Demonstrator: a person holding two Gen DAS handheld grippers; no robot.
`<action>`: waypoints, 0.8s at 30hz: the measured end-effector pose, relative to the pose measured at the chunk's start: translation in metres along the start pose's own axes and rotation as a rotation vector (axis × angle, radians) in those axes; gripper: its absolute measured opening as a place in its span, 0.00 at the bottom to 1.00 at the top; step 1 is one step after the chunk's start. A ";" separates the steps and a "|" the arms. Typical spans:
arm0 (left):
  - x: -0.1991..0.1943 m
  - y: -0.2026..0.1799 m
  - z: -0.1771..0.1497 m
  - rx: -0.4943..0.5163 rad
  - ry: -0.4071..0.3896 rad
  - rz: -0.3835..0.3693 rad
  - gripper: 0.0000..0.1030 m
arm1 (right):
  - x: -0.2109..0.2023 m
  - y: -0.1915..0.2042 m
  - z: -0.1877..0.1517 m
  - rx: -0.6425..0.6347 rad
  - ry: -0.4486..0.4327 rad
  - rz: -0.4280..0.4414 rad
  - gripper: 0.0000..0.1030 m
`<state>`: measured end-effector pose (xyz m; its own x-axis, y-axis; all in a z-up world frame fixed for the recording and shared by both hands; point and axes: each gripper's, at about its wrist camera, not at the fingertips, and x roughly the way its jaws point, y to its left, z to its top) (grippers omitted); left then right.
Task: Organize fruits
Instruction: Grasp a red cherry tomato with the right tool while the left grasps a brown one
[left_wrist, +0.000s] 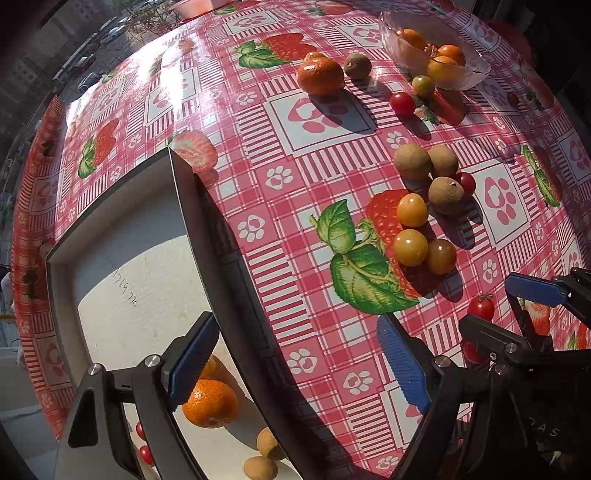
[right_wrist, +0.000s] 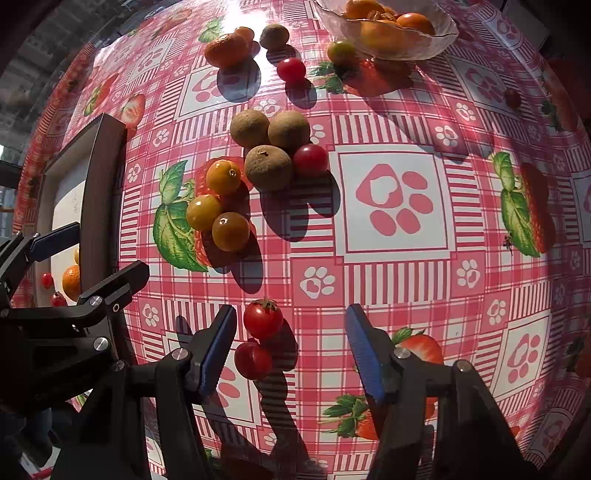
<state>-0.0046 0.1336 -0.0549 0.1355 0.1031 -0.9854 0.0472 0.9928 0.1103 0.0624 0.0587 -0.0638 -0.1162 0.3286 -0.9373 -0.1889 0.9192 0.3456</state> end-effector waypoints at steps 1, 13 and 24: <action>0.001 0.000 0.002 -0.004 0.004 0.000 0.86 | 0.002 0.009 0.000 -0.015 -0.001 -0.001 0.62; -0.031 -0.025 -0.008 -0.036 -0.025 0.020 0.86 | 0.002 0.030 -0.015 -0.155 -0.043 -0.046 0.22; -0.007 -0.067 0.015 -0.189 0.032 -0.086 0.85 | -0.015 -0.031 -0.023 -0.019 -0.068 -0.025 0.22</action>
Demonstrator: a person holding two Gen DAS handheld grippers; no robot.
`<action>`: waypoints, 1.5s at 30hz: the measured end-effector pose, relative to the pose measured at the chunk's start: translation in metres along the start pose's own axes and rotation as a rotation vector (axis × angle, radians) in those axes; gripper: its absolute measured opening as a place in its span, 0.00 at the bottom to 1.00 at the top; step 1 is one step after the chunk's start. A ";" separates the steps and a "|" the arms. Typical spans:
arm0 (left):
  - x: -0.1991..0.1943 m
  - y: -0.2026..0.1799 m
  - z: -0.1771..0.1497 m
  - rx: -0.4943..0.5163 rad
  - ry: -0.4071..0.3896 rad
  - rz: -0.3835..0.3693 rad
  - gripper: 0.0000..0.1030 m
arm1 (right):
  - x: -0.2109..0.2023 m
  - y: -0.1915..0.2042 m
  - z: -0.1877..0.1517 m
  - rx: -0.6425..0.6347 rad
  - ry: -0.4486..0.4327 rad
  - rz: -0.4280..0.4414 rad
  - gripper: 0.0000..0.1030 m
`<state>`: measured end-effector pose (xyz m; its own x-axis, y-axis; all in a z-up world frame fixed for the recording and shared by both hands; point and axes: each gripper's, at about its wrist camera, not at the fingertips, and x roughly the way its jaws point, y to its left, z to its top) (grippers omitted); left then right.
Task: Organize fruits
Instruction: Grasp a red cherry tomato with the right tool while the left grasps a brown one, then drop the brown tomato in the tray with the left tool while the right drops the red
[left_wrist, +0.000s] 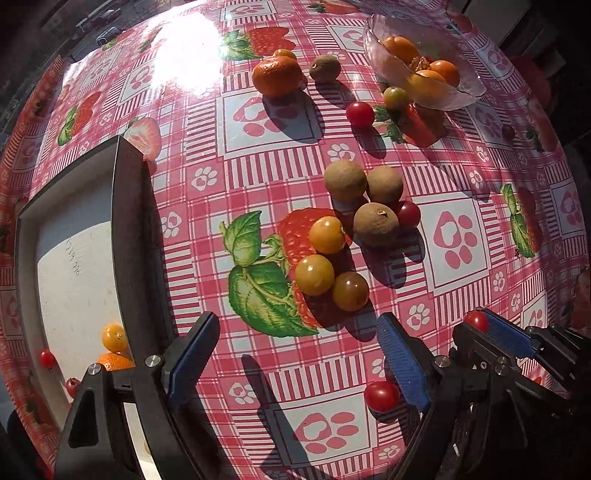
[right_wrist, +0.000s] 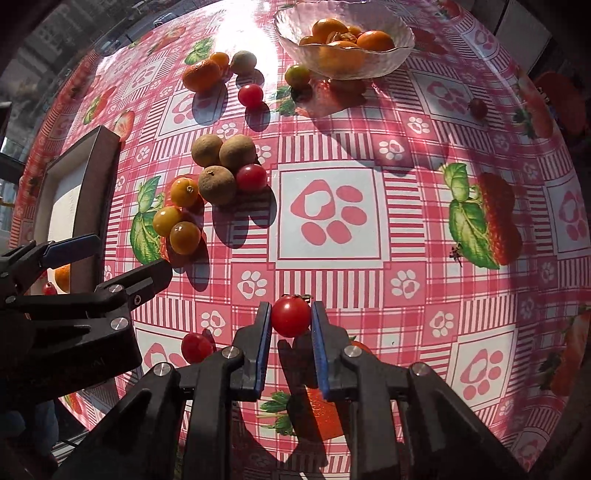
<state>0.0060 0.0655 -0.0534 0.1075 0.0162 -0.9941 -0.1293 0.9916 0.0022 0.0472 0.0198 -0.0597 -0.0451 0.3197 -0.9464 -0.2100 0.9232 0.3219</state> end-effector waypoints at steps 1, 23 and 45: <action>0.002 -0.004 0.002 -0.014 0.002 0.001 0.79 | 0.000 -0.007 0.001 0.010 -0.001 -0.001 0.22; 0.001 -0.003 -0.023 -0.074 0.020 -0.082 0.18 | -0.027 -0.059 -0.026 0.079 -0.013 0.059 0.22; -0.051 0.049 -0.040 -0.098 -0.072 -0.124 0.18 | -0.052 -0.020 -0.013 0.015 -0.020 0.115 0.22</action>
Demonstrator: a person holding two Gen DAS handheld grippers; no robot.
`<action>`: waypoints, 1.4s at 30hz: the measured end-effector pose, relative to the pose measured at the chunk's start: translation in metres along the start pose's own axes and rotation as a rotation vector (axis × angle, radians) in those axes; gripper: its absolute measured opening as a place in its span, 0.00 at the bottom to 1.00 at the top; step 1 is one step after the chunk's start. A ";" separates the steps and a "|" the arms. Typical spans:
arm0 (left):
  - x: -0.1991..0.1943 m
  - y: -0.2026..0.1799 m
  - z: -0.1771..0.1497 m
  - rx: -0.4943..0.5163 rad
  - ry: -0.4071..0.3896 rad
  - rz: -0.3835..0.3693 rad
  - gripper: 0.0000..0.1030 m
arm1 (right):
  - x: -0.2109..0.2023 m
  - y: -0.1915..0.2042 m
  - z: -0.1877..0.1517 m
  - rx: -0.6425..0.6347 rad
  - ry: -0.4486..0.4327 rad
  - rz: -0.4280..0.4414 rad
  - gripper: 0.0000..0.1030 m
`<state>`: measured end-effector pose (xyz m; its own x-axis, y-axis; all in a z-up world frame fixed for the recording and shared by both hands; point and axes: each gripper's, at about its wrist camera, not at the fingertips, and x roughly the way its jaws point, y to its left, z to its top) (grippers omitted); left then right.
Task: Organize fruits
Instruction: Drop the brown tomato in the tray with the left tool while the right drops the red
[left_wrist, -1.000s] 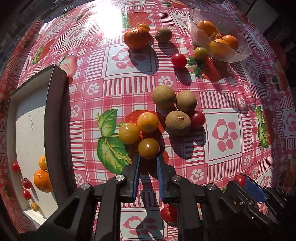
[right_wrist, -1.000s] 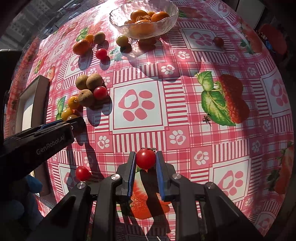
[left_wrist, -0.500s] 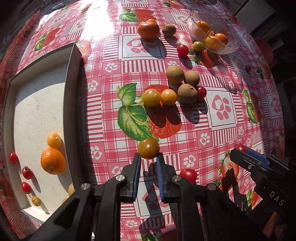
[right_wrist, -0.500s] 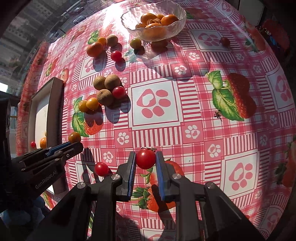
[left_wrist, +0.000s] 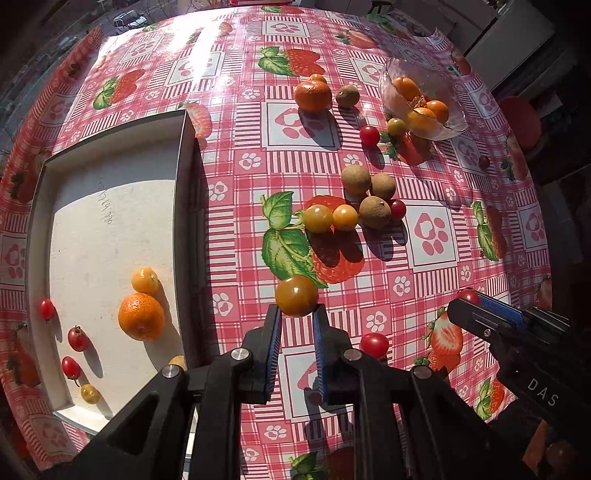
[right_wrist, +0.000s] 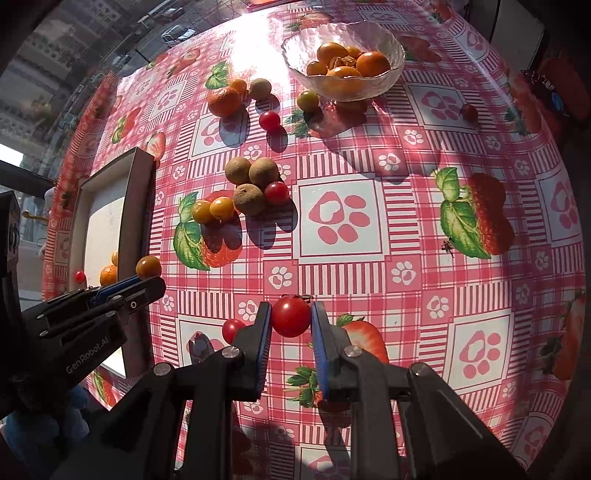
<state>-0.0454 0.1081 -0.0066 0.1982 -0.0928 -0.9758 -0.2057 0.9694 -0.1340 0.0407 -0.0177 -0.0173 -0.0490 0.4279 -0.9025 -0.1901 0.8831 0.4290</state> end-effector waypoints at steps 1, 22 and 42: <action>-0.006 0.004 -0.001 -0.003 -0.009 -0.001 0.18 | -0.002 0.003 0.001 -0.008 -0.003 0.002 0.22; -0.042 0.138 -0.015 -0.179 -0.094 0.074 0.18 | 0.018 0.141 0.037 -0.223 0.006 0.070 0.22; 0.001 0.205 -0.008 -0.192 -0.027 0.121 0.18 | 0.102 0.234 0.067 -0.314 0.108 0.051 0.22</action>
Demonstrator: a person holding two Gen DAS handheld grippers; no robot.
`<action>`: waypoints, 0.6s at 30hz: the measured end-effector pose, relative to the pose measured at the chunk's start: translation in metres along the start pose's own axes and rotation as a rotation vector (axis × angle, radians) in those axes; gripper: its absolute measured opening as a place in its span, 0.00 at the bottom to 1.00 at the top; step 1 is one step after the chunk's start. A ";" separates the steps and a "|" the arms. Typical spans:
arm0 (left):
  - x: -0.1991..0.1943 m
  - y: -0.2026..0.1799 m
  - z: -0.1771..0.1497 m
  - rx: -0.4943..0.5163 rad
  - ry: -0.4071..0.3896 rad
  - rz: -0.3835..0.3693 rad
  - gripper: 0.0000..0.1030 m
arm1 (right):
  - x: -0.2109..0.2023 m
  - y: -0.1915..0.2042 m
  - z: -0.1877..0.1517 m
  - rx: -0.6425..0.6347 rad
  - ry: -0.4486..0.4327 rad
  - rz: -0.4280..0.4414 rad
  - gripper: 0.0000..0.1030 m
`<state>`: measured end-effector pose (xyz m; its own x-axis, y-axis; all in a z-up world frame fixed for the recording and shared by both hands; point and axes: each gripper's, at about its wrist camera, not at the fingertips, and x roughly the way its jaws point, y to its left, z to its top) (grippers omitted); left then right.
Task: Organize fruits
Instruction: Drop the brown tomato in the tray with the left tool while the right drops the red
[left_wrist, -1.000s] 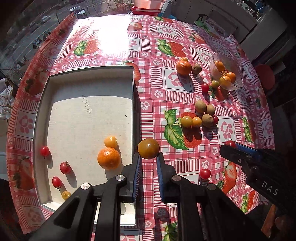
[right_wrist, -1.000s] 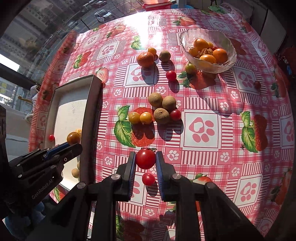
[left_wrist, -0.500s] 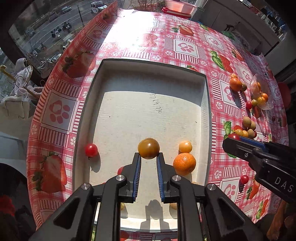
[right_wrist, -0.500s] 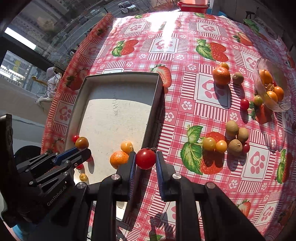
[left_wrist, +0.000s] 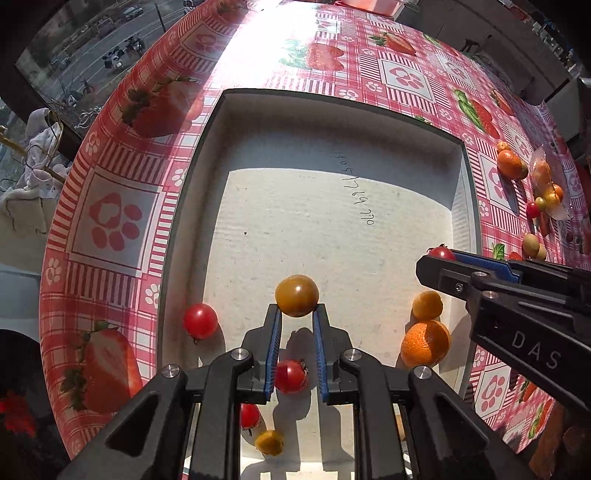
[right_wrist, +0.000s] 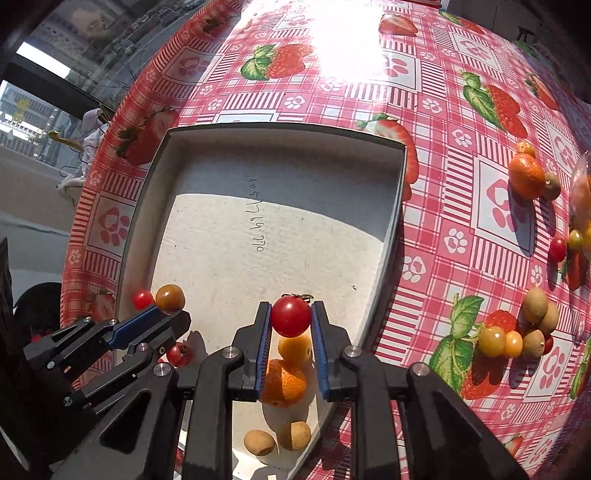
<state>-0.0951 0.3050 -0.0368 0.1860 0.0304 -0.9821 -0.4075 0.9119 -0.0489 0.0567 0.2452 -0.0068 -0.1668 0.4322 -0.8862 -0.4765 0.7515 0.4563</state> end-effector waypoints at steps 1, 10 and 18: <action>0.002 0.000 0.000 0.001 0.004 0.000 0.18 | 0.003 0.000 0.001 0.000 0.004 -0.004 0.22; 0.013 0.001 -0.001 0.003 0.029 0.024 0.18 | 0.019 -0.001 0.000 -0.002 0.035 -0.031 0.22; 0.019 -0.007 0.000 0.019 0.032 0.084 0.38 | 0.027 0.001 0.000 -0.009 0.047 -0.033 0.25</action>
<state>-0.0886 0.2992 -0.0553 0.1235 0.0944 -0.9878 -0.4034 0.9143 0.0369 0.0518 0.2578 -0.0302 -0.1910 0.3828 -0.9038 -0.4902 0.7605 0.4258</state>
